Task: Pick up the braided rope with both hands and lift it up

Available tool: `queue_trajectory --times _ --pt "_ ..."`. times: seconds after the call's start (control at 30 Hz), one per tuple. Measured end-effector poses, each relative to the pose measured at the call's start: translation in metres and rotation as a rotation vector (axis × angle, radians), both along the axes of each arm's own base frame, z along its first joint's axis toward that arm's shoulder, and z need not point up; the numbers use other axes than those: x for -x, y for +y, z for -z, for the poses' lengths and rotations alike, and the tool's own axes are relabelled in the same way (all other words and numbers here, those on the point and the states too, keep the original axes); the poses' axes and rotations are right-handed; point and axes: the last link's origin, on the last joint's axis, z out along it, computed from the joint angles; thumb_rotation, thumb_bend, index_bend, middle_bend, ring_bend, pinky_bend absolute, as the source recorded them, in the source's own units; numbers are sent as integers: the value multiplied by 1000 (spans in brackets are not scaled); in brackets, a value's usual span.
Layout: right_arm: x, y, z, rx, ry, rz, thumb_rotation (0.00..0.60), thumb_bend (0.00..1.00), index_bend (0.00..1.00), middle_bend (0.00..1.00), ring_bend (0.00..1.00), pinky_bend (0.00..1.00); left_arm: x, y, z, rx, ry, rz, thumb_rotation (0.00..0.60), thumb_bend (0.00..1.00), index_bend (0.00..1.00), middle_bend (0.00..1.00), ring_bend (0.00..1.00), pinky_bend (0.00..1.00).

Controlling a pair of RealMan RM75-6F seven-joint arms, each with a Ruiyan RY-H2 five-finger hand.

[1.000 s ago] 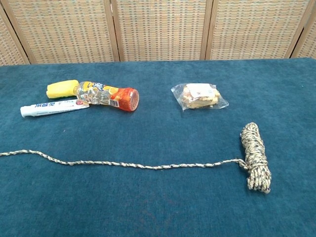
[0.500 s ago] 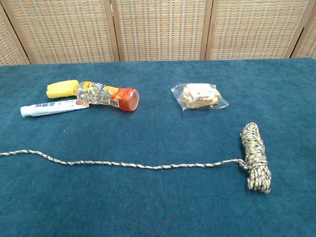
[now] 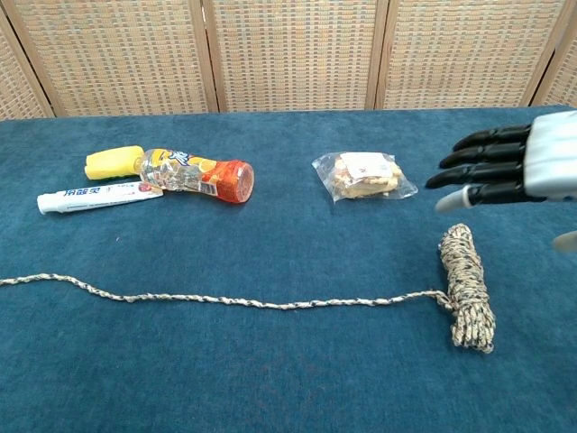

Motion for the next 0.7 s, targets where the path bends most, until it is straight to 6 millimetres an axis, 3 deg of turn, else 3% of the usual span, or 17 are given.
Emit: queue_trajectory --times 0.13,0.27,0.5,0.7 --pt "0 -15 27 -73 83 -29 600 0 120 38 0 75 2 4 1 -5 6 -13 600 0 0 0 0 0" --pt "7 -21 41 -105 132 -20 600 0 142 61 0 79 4 6 2 -3 7 -24 600 0 0 0 0 0" --pt "10 -24 56 -131 142 -17 600 0 163 123 17 102 7 9 4 4 11 -38 600 0 0 0 0 0" --pt "15 -30 63 -129 151 2 600 23 175 188 78 209 8 11 4 1 13 -46 600 0 0 0 0 0"
